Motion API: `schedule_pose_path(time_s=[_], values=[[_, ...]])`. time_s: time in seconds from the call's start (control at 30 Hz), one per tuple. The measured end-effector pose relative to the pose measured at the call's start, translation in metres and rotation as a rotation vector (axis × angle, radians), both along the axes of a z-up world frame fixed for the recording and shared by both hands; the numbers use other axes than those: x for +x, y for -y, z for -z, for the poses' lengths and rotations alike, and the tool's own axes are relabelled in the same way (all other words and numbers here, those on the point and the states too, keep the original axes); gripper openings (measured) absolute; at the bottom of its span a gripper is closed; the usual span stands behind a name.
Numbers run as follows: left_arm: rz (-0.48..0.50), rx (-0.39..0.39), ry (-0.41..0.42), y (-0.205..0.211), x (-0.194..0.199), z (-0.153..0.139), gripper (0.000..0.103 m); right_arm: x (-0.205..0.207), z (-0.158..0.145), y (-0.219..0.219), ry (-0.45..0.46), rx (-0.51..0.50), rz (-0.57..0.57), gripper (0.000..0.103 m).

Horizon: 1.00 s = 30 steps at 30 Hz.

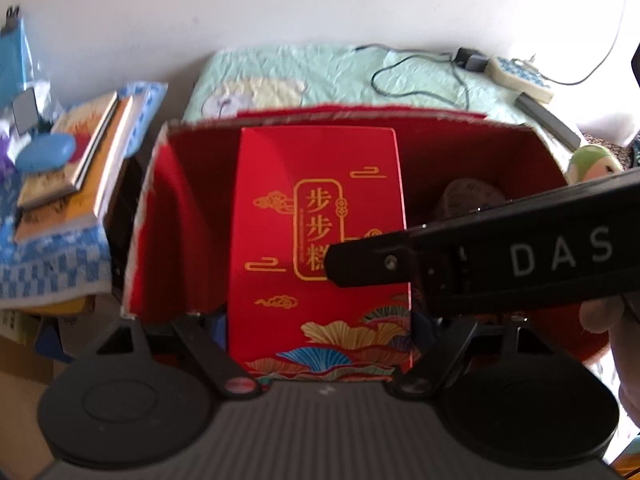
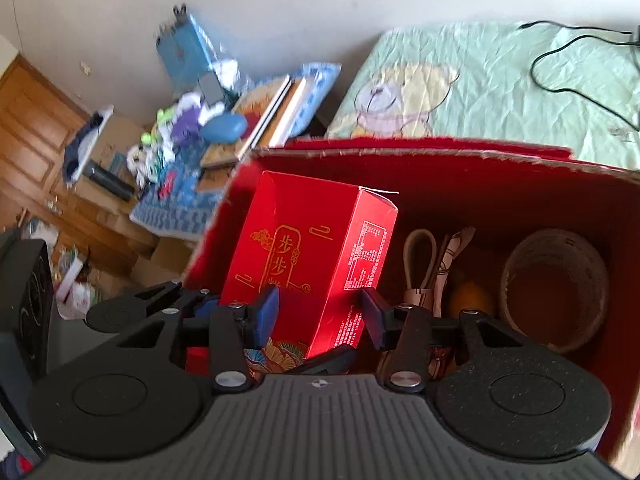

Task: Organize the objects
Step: 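Lift the gift box and carry it over the red box, then lower the gift box upright into the red box beside the sandal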

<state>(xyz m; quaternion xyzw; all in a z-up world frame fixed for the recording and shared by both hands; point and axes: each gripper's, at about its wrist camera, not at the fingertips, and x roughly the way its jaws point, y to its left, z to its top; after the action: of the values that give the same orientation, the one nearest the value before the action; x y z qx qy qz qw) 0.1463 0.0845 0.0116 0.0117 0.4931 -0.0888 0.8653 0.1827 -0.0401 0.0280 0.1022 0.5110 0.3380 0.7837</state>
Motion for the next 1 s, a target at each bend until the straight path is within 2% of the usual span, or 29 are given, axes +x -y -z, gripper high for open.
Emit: schedule_pose_path(time_s=[0.07,0.13,0.27,0.47,0.67,0.77,1.0], values=[[-0.010,0.006,-0.030,-0.001,0.004,0.008,0.080,0.006,0.007,-0.005,-0.030,-0.014,-0.028,0.049],[-0.013,0.006,-0.036,-0.001,0.004,0.009,0.080,0.012,0.014,-0.007,-0.058,-0.018,-0.055,0.054],[-0.017,0.040,-0.071,0.004,0.007,0.010,0.082,0.024,0.024,0.002,-0.137,0.028,-0.066,0.054],[-0.020,0.094,-0.118,0.010,0.011,0.012,0.083,0.026,0.033,0.013,-0.209,0.090,-0.053,0.053],[-0.022,0.145,-0.162,0.014,0.016,0.014,0.084,0.026,0.037,0.017,-0.232,0.094,-0.030,0.049],[-0.022,0.157,-0.173,0.015,0.018,0.015,0.085,0.027,0.038,0.017,-0.228,0.082,-0.021,0.044],[-0.014,0.202,-0.169,0.021,0.020,0.016,0.086,0.026,0.038,0.017,-0.216,0.083,-0.024,0.042]])
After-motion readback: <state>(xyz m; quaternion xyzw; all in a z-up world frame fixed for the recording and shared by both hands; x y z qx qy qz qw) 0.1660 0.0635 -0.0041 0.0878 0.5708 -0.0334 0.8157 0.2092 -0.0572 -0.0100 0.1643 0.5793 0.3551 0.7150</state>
